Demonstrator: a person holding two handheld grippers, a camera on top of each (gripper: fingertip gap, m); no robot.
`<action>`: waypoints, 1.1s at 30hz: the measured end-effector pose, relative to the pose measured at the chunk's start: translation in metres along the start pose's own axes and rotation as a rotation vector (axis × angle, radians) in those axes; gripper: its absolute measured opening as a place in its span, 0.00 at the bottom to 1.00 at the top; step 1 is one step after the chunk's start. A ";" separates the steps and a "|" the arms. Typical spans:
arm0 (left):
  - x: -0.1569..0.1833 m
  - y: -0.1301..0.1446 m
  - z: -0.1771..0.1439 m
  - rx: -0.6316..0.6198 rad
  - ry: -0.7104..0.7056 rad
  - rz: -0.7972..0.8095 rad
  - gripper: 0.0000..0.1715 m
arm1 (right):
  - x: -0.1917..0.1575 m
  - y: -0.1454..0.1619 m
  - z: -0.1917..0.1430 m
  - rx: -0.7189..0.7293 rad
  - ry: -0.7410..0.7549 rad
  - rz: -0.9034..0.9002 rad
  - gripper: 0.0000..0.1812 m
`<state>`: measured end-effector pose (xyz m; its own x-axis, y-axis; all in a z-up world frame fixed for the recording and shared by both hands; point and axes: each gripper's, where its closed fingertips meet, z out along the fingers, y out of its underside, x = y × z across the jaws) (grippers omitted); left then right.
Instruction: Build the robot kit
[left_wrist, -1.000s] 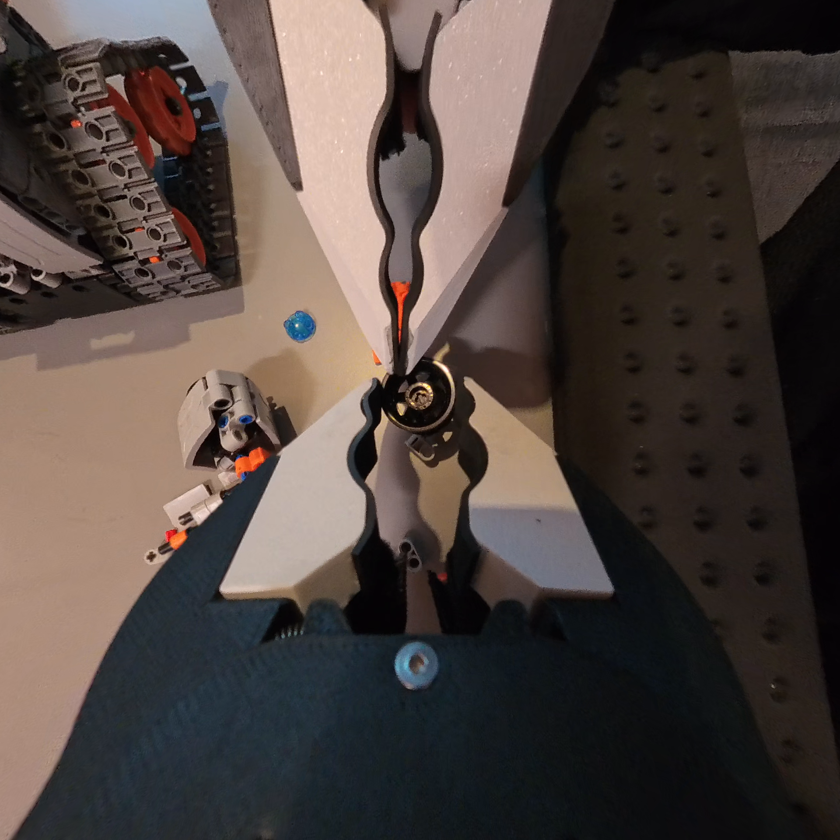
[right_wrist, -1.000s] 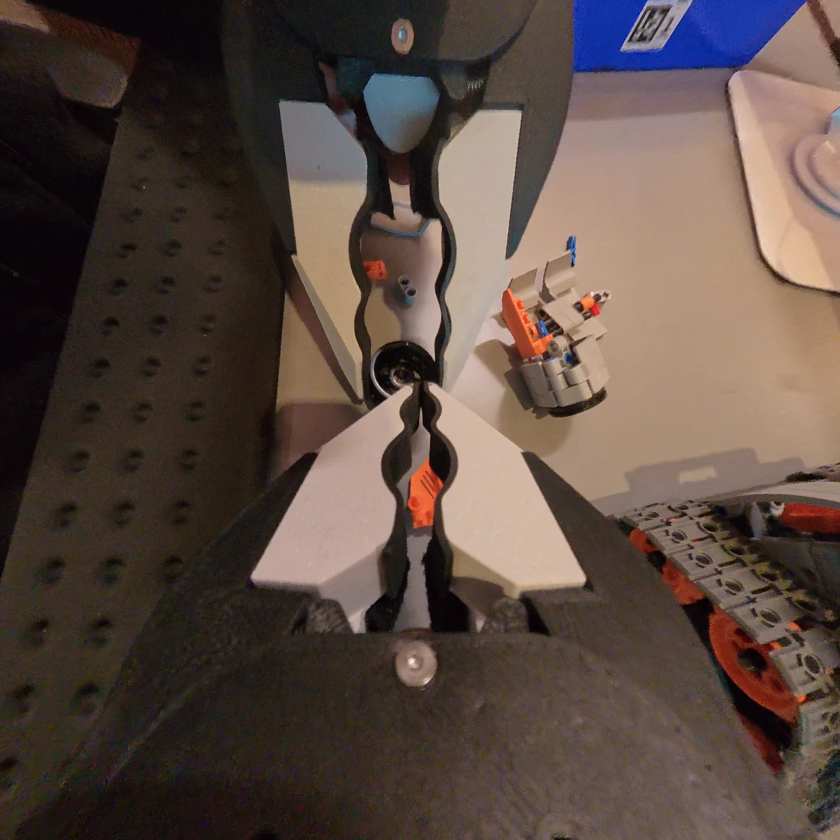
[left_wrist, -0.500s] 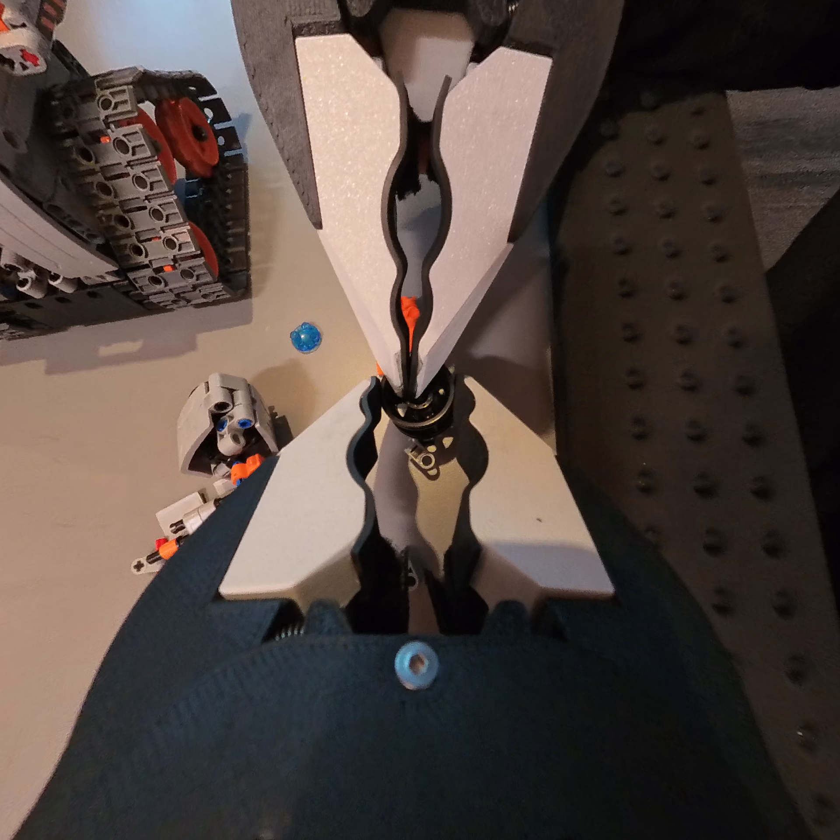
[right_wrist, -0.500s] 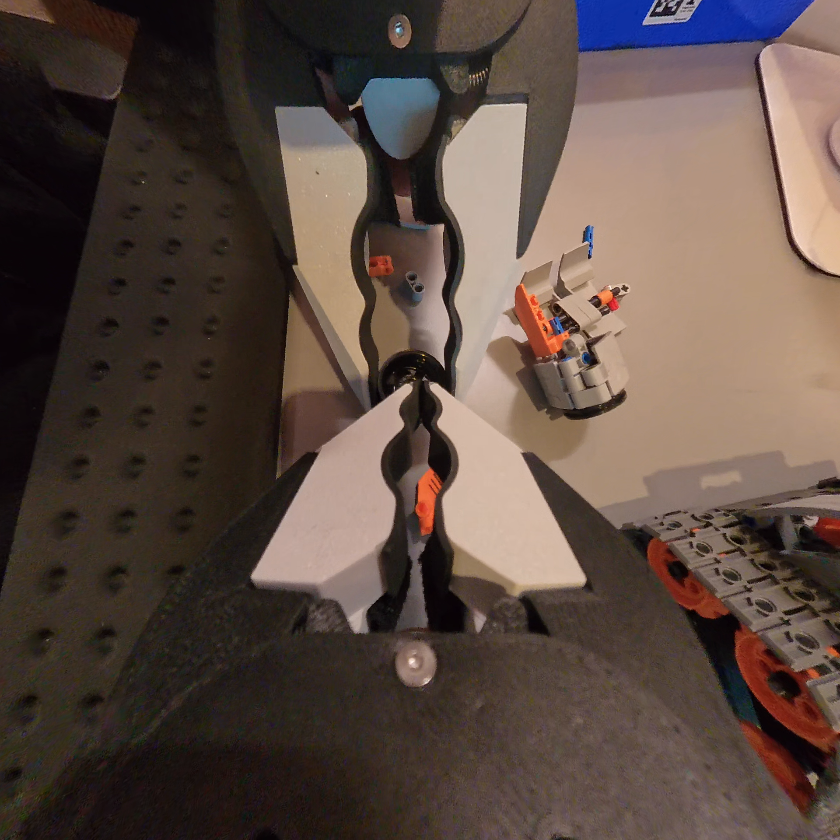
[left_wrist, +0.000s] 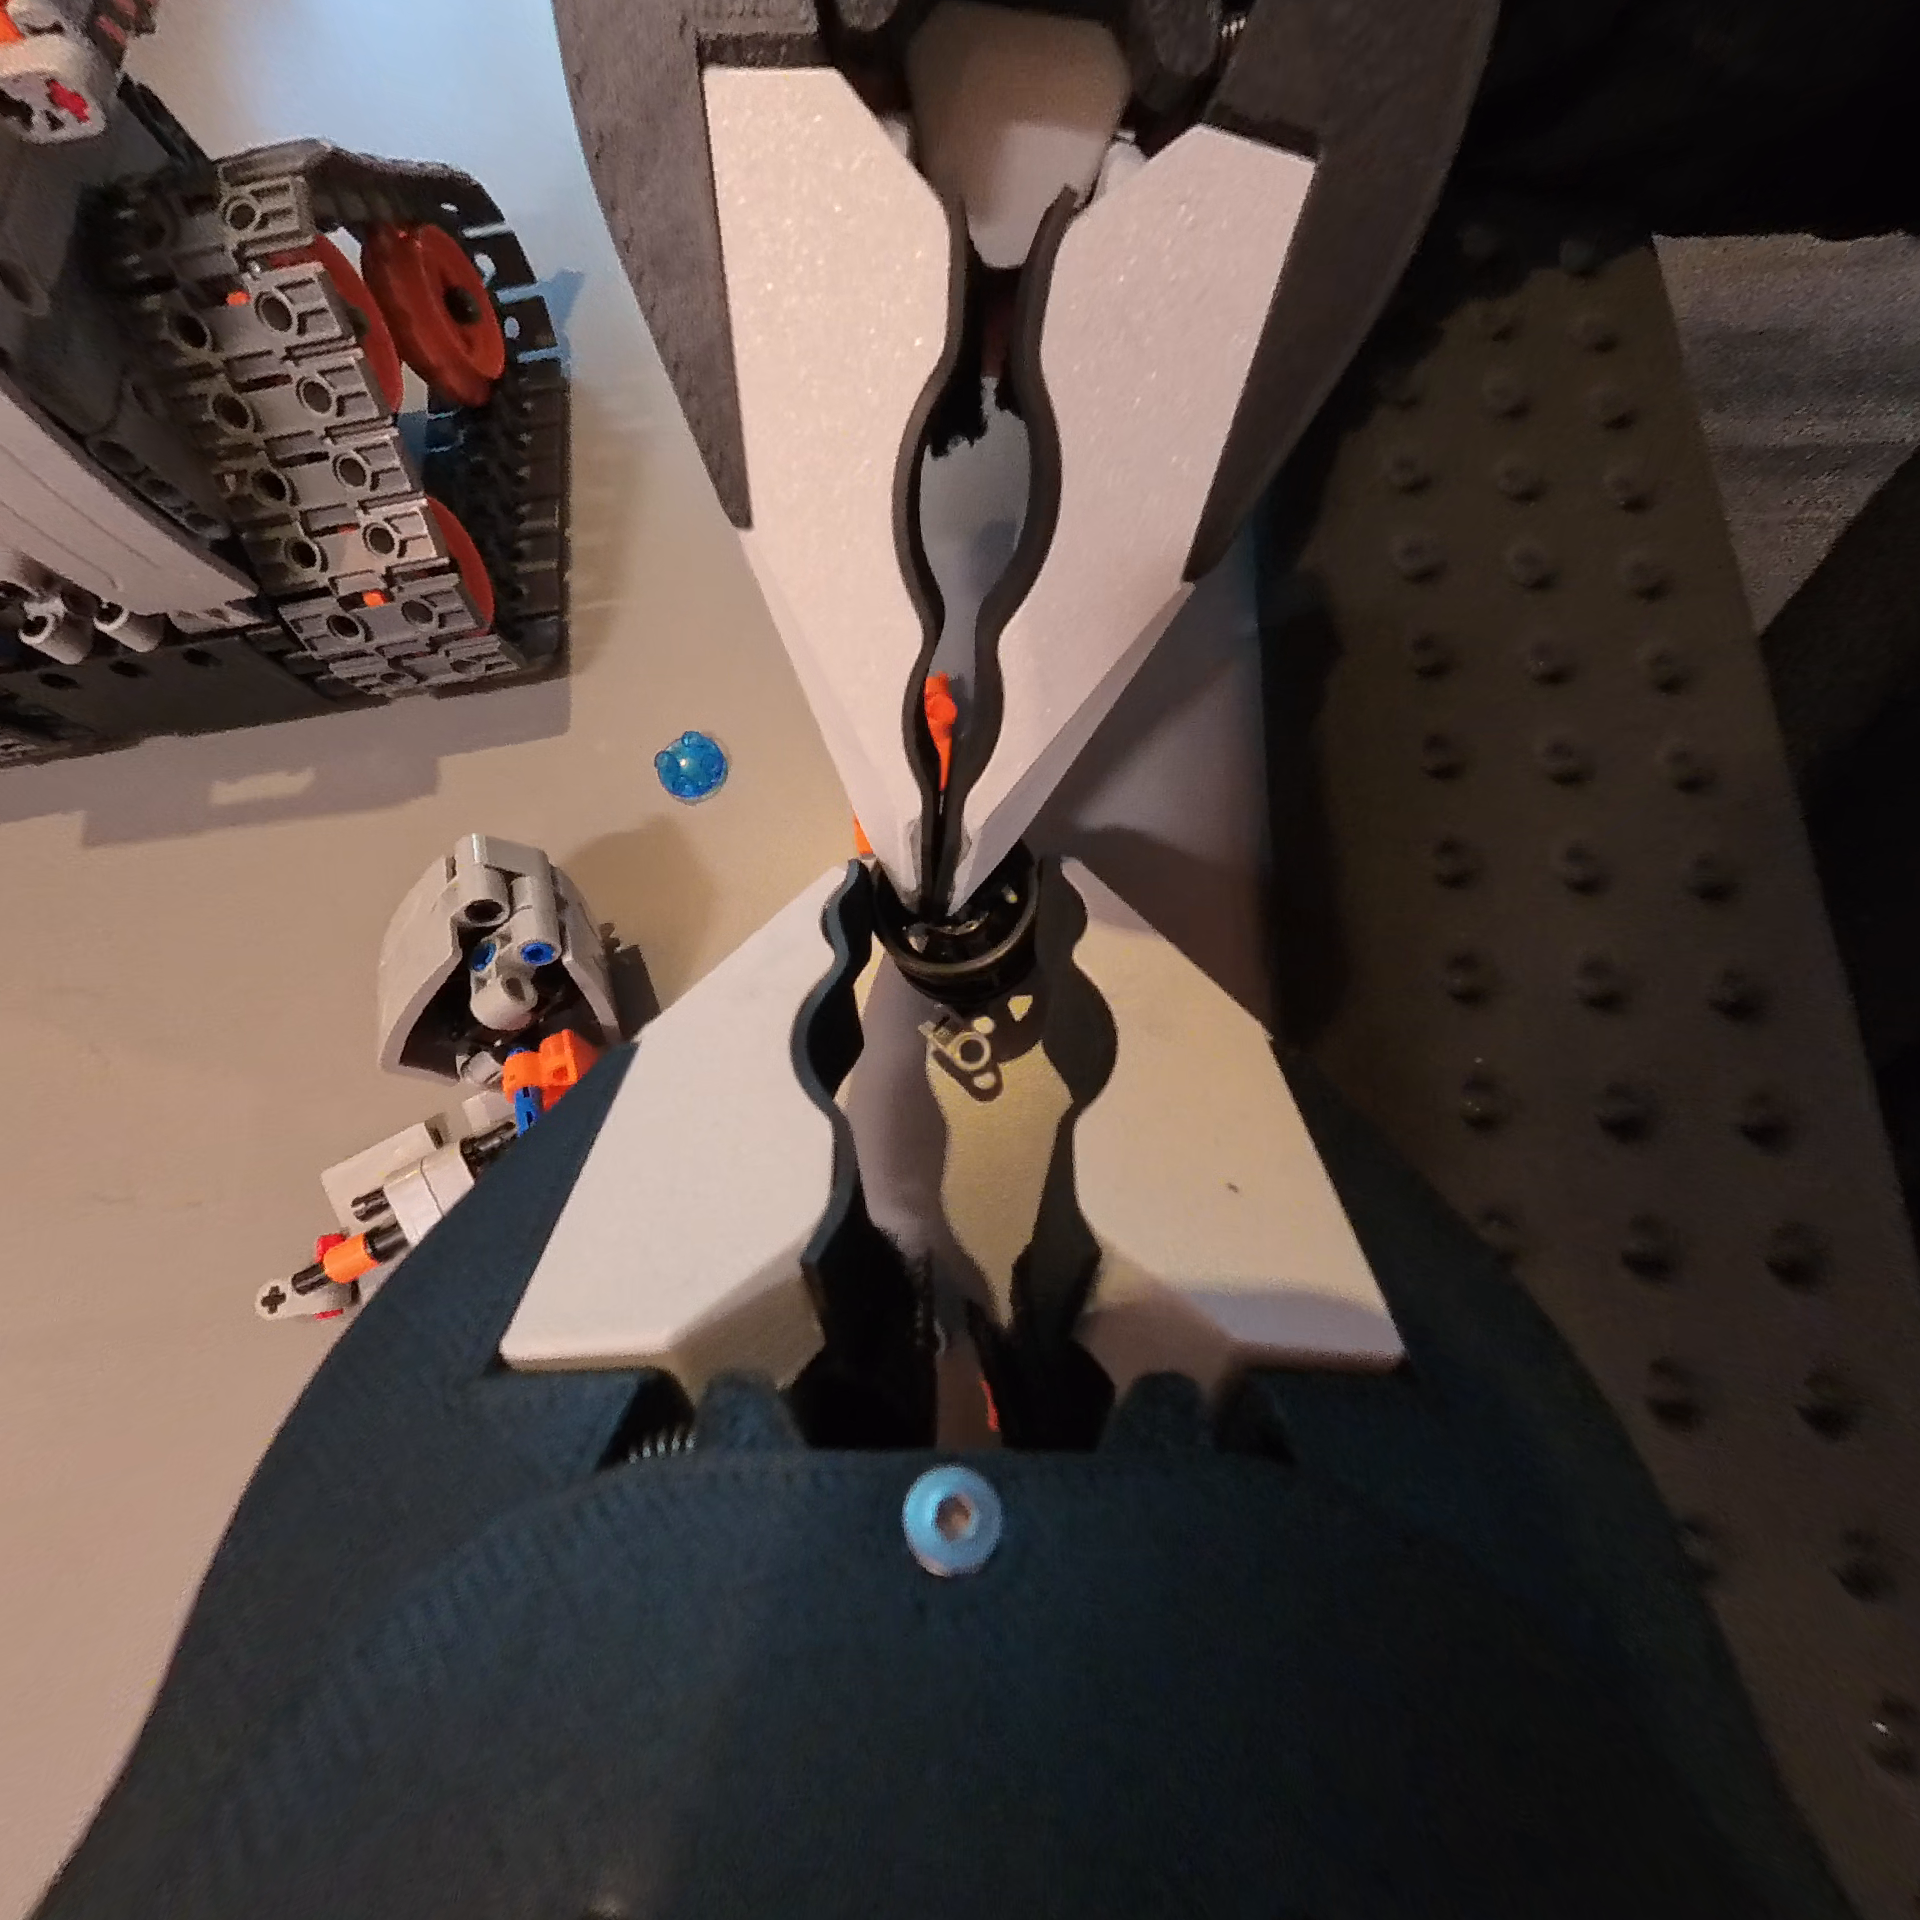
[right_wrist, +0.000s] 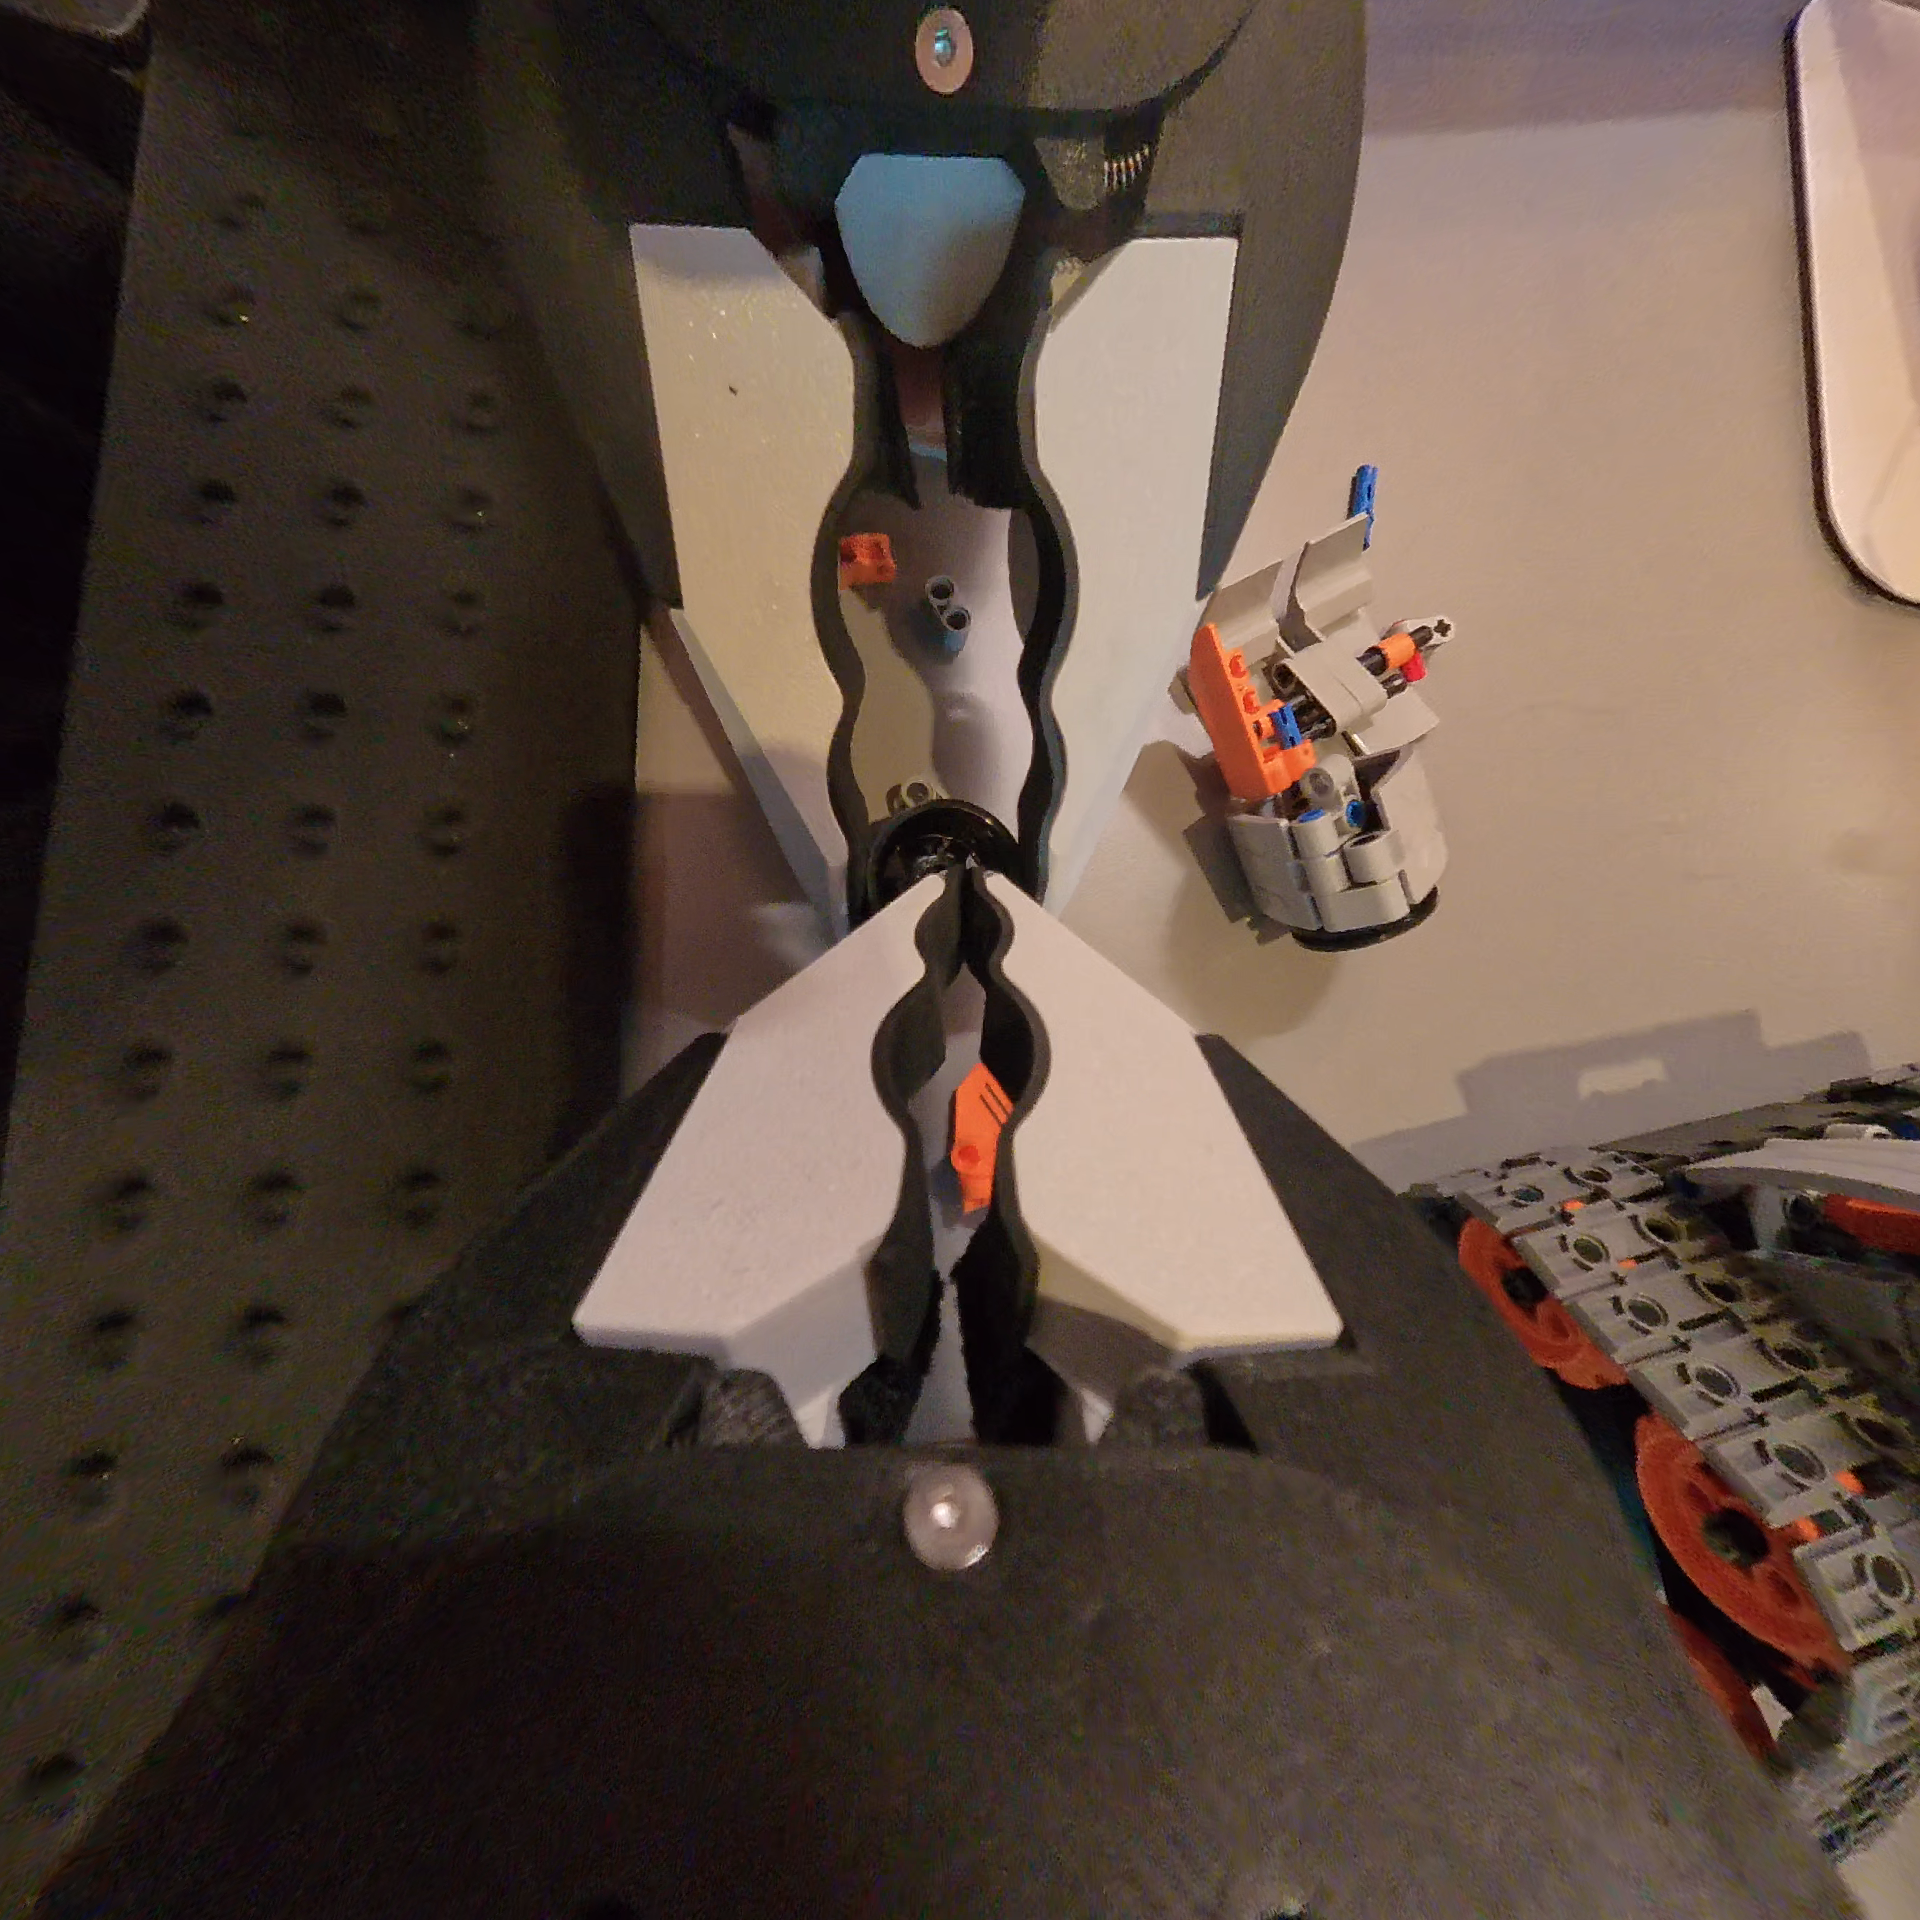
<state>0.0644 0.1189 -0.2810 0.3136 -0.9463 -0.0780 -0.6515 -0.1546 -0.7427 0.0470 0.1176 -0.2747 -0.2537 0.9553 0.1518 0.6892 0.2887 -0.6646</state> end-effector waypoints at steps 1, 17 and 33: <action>0.000 0.000 0.000 0.002 0.003 -0.005 0.18 | 0.000 0.000 0.000 0.000 0.001 -0.003 0.00; -0.002 0.004 -0.013 0.000 -0.001 -0.034 0.22 | 0.000 0.003 -0.005 0.009 -0.015 0.016 0.00; 0.000 0.034 -0.017 -0.099 0.009 -0.084 0.25 | -0.003 0.018 0.003 0.002 -0.129 0.123 0.05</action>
<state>0.0303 0.1089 -0.2948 0.3640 -0.9313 -0.0114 -0.6881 -0.2607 -0.6772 0.0581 0.1195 -0.2895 -0.2527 0.9672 -0.0255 0.7188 0.1701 -0.6741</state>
